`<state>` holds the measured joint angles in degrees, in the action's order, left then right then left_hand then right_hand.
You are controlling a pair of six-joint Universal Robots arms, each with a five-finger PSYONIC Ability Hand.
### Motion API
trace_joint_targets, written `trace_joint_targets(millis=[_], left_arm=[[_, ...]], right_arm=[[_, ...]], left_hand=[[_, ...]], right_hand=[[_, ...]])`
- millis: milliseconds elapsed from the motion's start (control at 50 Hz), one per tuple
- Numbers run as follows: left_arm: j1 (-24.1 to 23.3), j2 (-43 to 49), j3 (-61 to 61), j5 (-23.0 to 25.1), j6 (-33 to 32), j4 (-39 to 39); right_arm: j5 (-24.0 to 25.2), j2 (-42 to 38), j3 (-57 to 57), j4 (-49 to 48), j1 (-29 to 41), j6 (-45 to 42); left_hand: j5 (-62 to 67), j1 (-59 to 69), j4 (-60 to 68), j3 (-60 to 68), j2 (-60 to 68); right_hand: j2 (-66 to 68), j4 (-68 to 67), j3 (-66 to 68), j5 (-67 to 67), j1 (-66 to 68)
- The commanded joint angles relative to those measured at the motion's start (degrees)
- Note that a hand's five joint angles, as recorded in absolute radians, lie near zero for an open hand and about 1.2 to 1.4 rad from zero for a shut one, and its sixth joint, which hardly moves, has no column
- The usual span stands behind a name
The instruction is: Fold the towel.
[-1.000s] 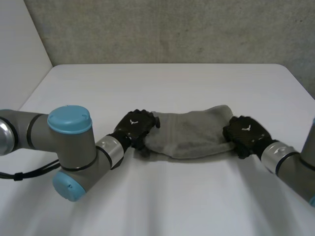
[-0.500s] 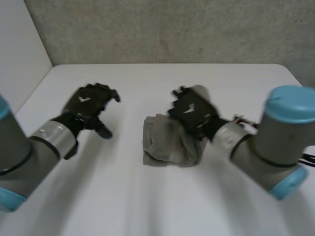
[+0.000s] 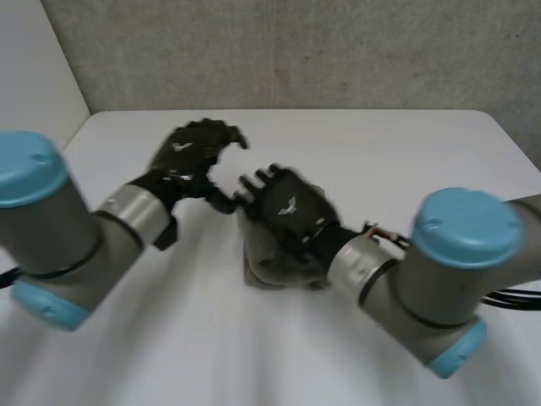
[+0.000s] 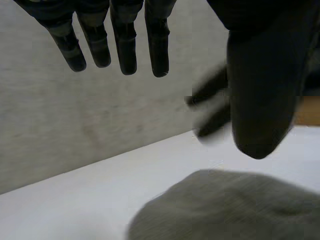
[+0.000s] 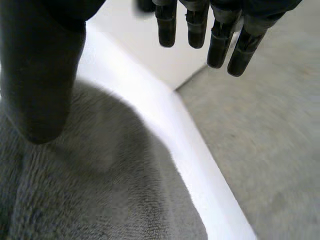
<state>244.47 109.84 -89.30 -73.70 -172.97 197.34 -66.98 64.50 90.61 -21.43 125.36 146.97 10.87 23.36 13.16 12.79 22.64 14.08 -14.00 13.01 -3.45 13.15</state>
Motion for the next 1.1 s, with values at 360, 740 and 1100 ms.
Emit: trace_joint_targets(millis=[360, 740, 1100], left_arm=[[-7.61, 18.22, 7.39, -12.34, 3.35, 0.5], [-9.72, 21.03, 7.39, -12.88, 1.14, 0.5], [-8.49, 7.34, 6.6, -13.05, -0.61, -1.78]], right_arm=[[-3.68, -8.95, -6.14, 13.44, -10.57, 37.78], [-10.19, -13.17, -9.31, 11.68, -9.52, 30.05], [-12.99, 2.71, -7.73, 13.61, -10.3, 29.69]], left_hand=[[0.61, -1.87, -3.16, -2.79, -1.15], [0.61, -1.88, -3.16, -2.79, -1.15], [-4.76, -7.25, -3.16, -2.79, -6.52]], right_hand=[[-4.08, 4.0, -3.01, 3.45, -3.15], [-4.08, 4.0, -3.01, 3.45, -3.15], [-4.08, 4.0, -3.01, 3.45, -3.15]])
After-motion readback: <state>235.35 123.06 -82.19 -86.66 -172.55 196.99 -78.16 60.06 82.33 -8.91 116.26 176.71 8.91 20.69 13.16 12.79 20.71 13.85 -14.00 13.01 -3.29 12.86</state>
